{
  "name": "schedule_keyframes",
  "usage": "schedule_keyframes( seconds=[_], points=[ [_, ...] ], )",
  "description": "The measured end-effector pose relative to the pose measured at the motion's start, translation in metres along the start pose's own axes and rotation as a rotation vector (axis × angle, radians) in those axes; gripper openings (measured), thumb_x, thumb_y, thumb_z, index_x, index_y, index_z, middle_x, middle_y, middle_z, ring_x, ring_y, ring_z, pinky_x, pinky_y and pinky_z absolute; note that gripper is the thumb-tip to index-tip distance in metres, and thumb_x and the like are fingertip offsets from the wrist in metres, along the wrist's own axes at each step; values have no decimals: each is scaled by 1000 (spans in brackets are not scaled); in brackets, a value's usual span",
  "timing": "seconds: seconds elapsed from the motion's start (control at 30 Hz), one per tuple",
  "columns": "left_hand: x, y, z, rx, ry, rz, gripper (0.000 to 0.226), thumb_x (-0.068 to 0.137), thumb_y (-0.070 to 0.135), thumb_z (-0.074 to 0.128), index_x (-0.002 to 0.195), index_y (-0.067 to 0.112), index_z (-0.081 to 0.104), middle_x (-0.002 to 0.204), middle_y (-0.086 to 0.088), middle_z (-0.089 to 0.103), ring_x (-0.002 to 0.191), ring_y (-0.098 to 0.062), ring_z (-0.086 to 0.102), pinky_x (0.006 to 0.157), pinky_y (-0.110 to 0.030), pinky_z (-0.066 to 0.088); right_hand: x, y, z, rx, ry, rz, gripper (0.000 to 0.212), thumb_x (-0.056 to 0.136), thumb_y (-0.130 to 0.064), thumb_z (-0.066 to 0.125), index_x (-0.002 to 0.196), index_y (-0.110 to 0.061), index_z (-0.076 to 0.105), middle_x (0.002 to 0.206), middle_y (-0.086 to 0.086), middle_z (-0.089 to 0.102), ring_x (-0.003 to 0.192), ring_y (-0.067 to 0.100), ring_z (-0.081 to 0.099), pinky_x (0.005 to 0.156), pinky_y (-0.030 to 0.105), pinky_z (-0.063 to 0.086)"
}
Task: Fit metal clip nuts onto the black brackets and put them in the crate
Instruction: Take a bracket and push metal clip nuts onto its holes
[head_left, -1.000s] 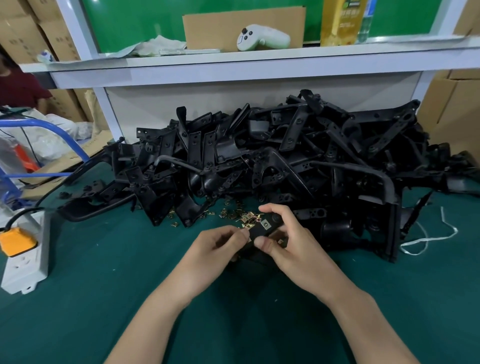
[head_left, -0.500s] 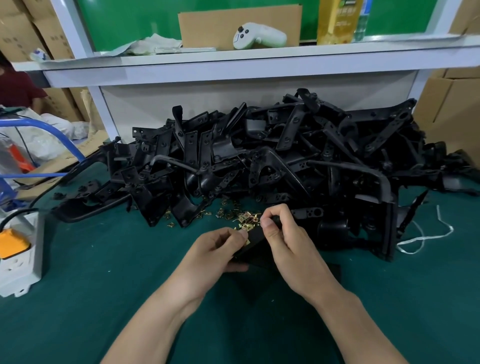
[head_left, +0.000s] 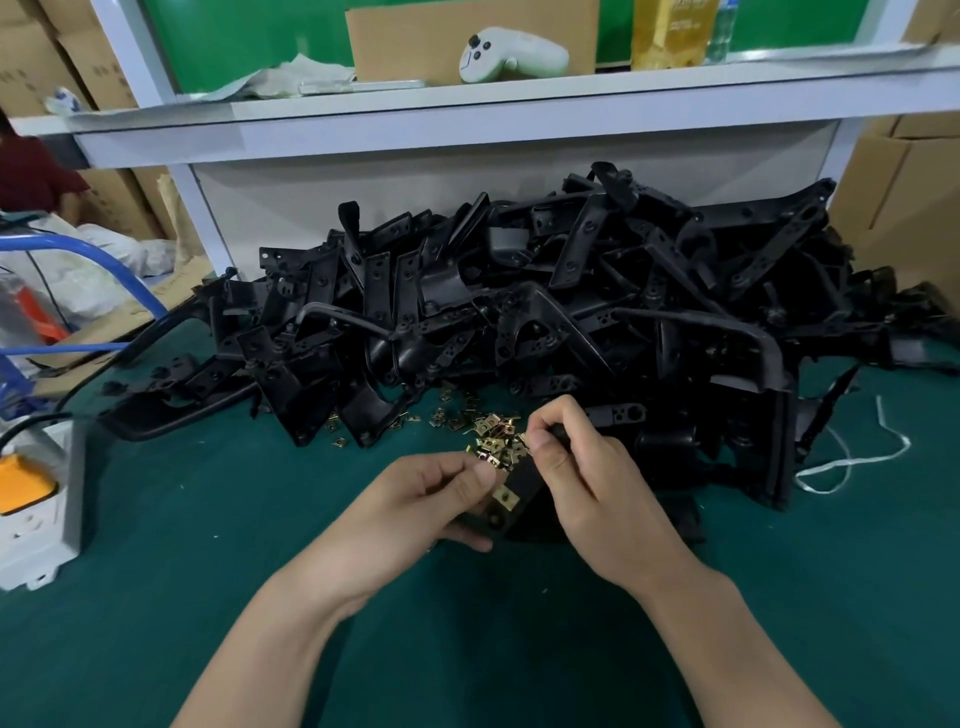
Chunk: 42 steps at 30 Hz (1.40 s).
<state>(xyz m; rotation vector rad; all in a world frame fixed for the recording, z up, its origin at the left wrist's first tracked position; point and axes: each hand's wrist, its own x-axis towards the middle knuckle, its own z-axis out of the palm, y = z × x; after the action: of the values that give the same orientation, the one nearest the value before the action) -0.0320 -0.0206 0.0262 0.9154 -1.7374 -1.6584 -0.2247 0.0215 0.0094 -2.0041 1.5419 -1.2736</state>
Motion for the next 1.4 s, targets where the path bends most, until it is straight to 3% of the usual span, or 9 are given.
schedule_keyframes(
  seconds=[0.23, 0.37, 0.5, 0.67, 0.83, 1.0, 1.1, 1.27, 1.4],
  points=[
    [-1, 1, 2, -80, -2, 96, 30, 88, 46, 69, 106, 23, 78, 109, -2, 76, 98, -16, 71, 87, -30, 58, -2, -3, 2, -25, 211, -61, 15, 105, -42, 31, 102, -33, 43, 56, -14, 48, 45, 12, 45, 49, 23, 30],
    [-1, -7, 15, 312, 248, 272, 28, 81, 57, 71, 107, 48, 68, 96, 19, 73, 83, 2, 67, 72, -6, 46, 0, -4, 6, -55, 331, -4, 17, 103, -46, 29, 105, -34, 41, 63, -18, 56, 48, 12, 50, 49, 28, 34],
    [1, -17, 25, 628, 462, 421, 28, 85, 62, 62, 105, 43, 59, 96, 25, 65, 88, -1, 64, 67, -11, 45, -1, -7, 16, -89, 388, 18, 19, 102, -49, 25, 105, -35, 39, 59, -19, 55, 48, 10, 50, 49, 24, 31],
    [1, -19, 23, 883, 552, 571, 33, 91, 57, 56, 116, 35, 56, 98, 25, 58, 87, 2, 59, 64, -20, 52, -1, -10, 17, -143, 405, -10, 13, 103, -46, 24, 103, -40, 35, 54, -13, 47, 50, 13, 54, 44, 27, 36],
    [1, -20, 26, 892, 606, 551, 34, 89, 51, 62, 112, 28, 60, 99, 21, 61, 88, -1, 57, 62, -25, 52, -1, -10, 21, -142, 373, 2, 19, 103, -48, 23, 105, -36, 37, 52, -8, 50, 44, 11, 56, 44, 40, 45],
    [1, -21, 25, 845, 565, 551, 30, 86, 48, 67, 105, 25, 63, 92, 16, 64, 80, -5, 60, 61, -26, 52, -2, -7, 23, -98, 367, 3, 16, 103, -49, 24, 103, -39, 37, 50, -11, 46, 46, 13, 53, 43, 32, 41],
    [1, -21, 24, 841, 558, 579, 29, 87, 49, 66, 100, 23, 64, 88, 15, 64, 75, -8, 61, 59, -28, 53, -2, -7, 23, -66, 346, 8, 14, 104, -48, 25, 103, -40, 37, 54, -12, 50, 46, 13, 52, 43, 35, 42],
    [2, -24, 24, 793, 555, 556, 25, 87, 53, 63, 102, 33, 59, 88, 18, 65, 78, -6, 62, 63, -25, 51, -1, -7, 24, -2, 354, 12, 14, 105, -45, 27, 103, -37, 38, 62, -23, 54, 48, 9, 51, 44, 24, 35],
    [5, -22, 27, 541, 536, 427, 26, 88, 60, 62, 112, 51, 57, 100, 23, 68, 94, -1, 65, 74, -14, 48, 0, -12, 26, 168, 392, 80, 12, 105, -48, 32, 102, -42, 42, 57, -13, 52, 45, 9, 47, 42, 35, 43]
  ],
)
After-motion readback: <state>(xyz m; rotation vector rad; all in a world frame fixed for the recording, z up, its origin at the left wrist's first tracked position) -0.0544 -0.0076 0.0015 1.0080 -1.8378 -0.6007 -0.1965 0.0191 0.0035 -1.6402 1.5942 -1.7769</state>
